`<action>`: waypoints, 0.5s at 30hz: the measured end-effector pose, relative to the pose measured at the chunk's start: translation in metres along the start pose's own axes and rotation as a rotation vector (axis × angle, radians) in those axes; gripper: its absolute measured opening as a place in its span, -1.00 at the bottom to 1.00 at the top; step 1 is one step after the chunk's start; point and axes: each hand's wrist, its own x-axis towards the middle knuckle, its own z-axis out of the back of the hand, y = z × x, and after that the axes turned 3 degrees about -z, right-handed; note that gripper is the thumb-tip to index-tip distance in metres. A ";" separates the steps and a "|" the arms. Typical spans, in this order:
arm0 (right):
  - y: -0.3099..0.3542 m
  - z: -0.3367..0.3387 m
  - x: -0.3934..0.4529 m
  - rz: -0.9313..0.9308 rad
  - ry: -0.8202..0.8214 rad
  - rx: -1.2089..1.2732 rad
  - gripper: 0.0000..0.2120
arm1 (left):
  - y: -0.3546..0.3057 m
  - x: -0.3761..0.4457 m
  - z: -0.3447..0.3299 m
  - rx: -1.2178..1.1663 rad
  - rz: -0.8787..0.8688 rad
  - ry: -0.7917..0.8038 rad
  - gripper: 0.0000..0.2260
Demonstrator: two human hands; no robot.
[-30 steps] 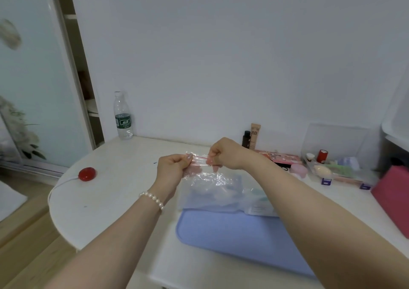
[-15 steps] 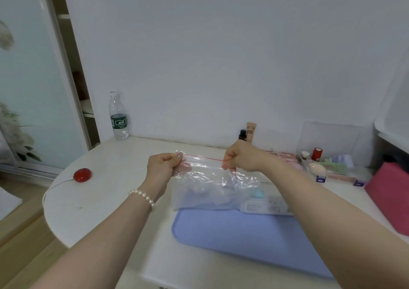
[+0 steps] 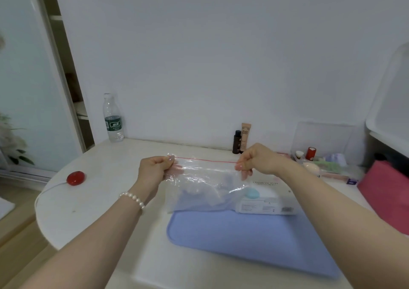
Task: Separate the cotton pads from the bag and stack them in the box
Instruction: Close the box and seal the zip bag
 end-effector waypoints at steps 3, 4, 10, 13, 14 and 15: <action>-0.001 -0.002 -0.002 -0.026 -0.062 0.013 -0.86 | 0.001 0.000 -0.002 0.000 0.003 0.000 -0.84; -0.001 -0.002 -0.002 -0.036 -0.084 0.011 -0.86 | 0.001 0.000 -0.004 -0.014 0.004 -0.006 -0.85; -0.014 -0.003 -0.003 -0.085 -0.132 0.154 -0.77 | 0.001 0.004 0.002 -0.057 0.015 -0.003 -0.86; -0.024 -0.005 -0.009 -0.138 -0.100 0.249 -0.76 | 0.002 0.009 0.006 -0.060 0.022 0.009 -0.88; -0.027 -0.008 -0.009 -0.148 -0.100 0.257 -0.78 | 0.003 0.011 0.004 -0.060 0.038 0.018 -0.88; -0.030 -0.010 -0.008 -0.156 -0.112 0.256 -0.81 | 0.004 0.012 0.002 -0.061 0.063 0.023 -0.86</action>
